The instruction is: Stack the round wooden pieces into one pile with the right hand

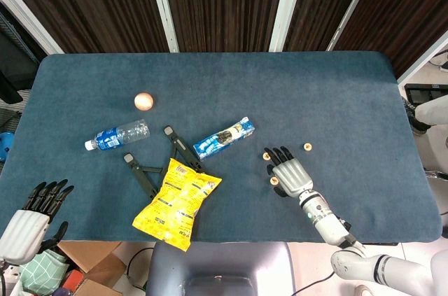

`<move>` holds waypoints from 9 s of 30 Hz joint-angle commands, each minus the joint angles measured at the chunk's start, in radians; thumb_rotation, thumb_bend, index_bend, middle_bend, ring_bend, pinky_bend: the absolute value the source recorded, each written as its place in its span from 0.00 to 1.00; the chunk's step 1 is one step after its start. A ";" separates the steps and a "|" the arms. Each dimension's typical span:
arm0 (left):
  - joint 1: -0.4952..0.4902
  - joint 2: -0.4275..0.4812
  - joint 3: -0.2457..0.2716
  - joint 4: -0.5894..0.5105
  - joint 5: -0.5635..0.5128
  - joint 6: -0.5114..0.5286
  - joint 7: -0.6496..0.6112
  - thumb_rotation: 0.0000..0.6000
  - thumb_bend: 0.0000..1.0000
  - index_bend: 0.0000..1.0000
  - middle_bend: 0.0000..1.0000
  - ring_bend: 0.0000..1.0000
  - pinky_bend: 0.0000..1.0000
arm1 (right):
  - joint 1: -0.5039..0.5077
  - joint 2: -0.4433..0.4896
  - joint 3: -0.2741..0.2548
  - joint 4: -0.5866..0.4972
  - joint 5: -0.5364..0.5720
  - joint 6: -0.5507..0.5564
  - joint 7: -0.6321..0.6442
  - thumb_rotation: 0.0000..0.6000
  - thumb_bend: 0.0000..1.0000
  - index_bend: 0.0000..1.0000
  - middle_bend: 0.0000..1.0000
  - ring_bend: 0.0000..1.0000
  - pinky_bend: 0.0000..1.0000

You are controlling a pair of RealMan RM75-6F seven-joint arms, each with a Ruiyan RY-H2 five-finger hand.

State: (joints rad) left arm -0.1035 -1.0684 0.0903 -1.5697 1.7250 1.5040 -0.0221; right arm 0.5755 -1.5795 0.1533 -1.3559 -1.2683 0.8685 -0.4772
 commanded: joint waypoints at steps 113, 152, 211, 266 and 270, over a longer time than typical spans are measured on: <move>0.005 -0.003 -0.007 -0.001 -0.008 0.003 0.003 1.00 0.48 0.00 0.00 0.00 0.03 | 0.057 0.056 -0.026 0.029 0.248 0.080 -0.039 1.00 0.50 0.42 0.02 0.00 0.00; 0.007 0.003 -0.011 0.002 -0.013 0.009 -0.003 1.00 0.47 0.00 0.00 0.00 0.03 | 0.232 -0.200 0.073 0.261 0.416 0.008 -0.148 1.00 0.48 0.55 0.01 0.00 0.00; 0.004 -0.002 -0.008 -0.002 -0.006 0.004 0.005 1.00 0.48 0.00 0.00 0.00 0.03 | 0.052 0.069 -0.063 0.053 0.193 0.104 0.012 1.00 0.50 0.63 0.04 0.00 0.00; 0.007 0.000 -0.002 -0.001 0.006 0.013 -0.006 1.00 0.48 0.00 0.00 0.00 0.03 | -0.086 0.133 -0.182 -0.018 -0.073 0.189 0.000 1.00 0.50 0.52 0.04 0.00 0.00; 0.007 0.001 -0.002 -0.003 0.005 0.014 -0.006 1.00 0.48 0.00 0.00 0.00 0.03 | -0.090 0.114 -0.177 0.013 -0.069 0.186 0.001 1.00 0.50 0.53 0.05 0.00 0.00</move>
State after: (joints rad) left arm -0.0962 -1.0673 0.0882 -1.5734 1.7305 1.5177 -0.0282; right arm 0.4868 -1.4603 -0.0256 -1.3481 -1.3385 1.0561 -0.4768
